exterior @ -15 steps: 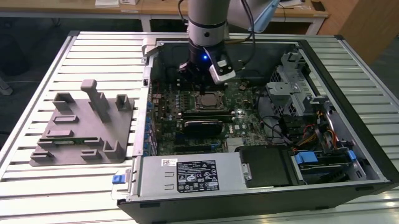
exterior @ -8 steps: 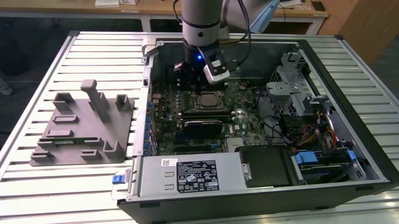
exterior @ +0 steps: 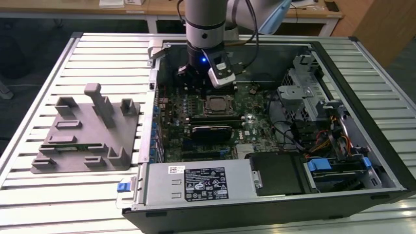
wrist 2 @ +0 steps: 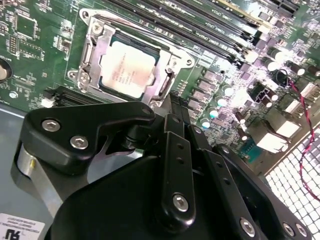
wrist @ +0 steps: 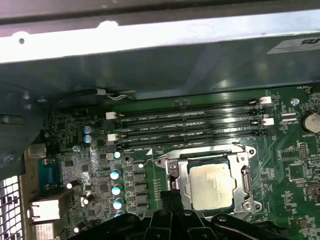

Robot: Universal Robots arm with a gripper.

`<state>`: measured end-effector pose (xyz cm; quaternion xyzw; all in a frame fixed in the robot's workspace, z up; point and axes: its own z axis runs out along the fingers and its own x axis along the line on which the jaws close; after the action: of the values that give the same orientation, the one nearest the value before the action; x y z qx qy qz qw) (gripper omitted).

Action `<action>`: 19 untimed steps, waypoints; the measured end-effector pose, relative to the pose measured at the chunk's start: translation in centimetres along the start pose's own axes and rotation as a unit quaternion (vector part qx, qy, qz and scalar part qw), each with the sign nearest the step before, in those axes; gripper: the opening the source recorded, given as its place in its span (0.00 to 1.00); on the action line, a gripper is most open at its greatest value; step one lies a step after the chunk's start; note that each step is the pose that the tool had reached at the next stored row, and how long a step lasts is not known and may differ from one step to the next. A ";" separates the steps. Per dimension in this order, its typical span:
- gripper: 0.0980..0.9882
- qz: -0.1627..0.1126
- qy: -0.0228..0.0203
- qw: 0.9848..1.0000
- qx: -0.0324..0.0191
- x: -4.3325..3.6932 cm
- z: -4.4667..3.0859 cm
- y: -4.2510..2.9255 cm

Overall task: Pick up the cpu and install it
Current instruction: 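Install the first cpu locking lever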

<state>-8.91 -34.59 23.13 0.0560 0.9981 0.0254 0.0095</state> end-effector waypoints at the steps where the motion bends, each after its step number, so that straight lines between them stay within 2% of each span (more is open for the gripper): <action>1: 0.01 0.000 0.000 1.000 0.000 0.10 0.00 -0.01; 5: 0.01 0.000 0.000 1.000 0.000 0.51 -0.01 -0.06; 6: 0.01 0.000 0.000 1.000 -0.002 0.56 -0.01 -0.07; 10: 0.01 0.000 0.002 1.000 -0.015 0.76 -0.02 -0.12; 14: 0.01 0.000 0.002 1.000 -0.019 1.17 -0.03 -0.20; 19: 0.01 0.000 0.003 1.000 -0.024 2.04 -0.05 -0.32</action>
<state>-10.97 -34.68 23.13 0.0561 0.9971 0.0498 0.0082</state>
